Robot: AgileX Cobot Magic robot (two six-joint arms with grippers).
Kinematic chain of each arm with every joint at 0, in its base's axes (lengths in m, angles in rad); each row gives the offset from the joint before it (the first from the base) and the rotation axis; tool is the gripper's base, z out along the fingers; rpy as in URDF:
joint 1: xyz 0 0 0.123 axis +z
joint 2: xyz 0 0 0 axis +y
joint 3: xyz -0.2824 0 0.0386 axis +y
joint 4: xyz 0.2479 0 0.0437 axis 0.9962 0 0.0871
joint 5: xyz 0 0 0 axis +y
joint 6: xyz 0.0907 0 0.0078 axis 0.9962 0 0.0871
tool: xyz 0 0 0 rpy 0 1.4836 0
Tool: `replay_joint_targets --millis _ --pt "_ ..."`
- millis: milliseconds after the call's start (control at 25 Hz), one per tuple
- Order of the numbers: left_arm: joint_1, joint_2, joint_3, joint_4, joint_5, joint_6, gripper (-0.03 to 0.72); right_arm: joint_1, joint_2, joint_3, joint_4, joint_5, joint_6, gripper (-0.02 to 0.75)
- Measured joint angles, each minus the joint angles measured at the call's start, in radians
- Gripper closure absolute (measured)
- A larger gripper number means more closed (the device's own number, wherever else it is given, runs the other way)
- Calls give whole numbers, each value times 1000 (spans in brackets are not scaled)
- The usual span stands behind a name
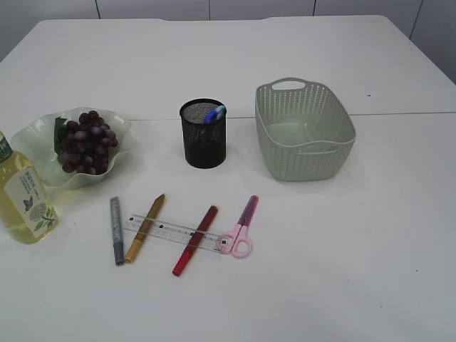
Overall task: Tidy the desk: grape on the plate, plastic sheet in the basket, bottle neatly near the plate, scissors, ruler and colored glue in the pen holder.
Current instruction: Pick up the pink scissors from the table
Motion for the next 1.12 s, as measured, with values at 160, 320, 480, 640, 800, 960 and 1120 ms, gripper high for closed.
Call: replay_joint_targets --millis 160,320,480,640,800,960,1120 --pt "0 0 0 0 0 0 318 0 66 0 -11 -59 0 174" --pt "0 0 0 0 0 0 318 0 177 0 -42 -186 0 174" --pt "0 0 0 29 0 0 318 0 303 2 -150 -252 0 174" --pt "-1 0 0 161 0 -10 318 0 417 2 -272 -263 0 174" --pt "-1 0 0 269 -17 -22 318 0 547 2 -400 -273 0 174" --pt "-1 0 0 319 -22 -23 318 0 686 -6 -534 -301 0 218" --pt "-1 0 0 344 -23 -23 318 0 833 -50 -622 -366 10 264"
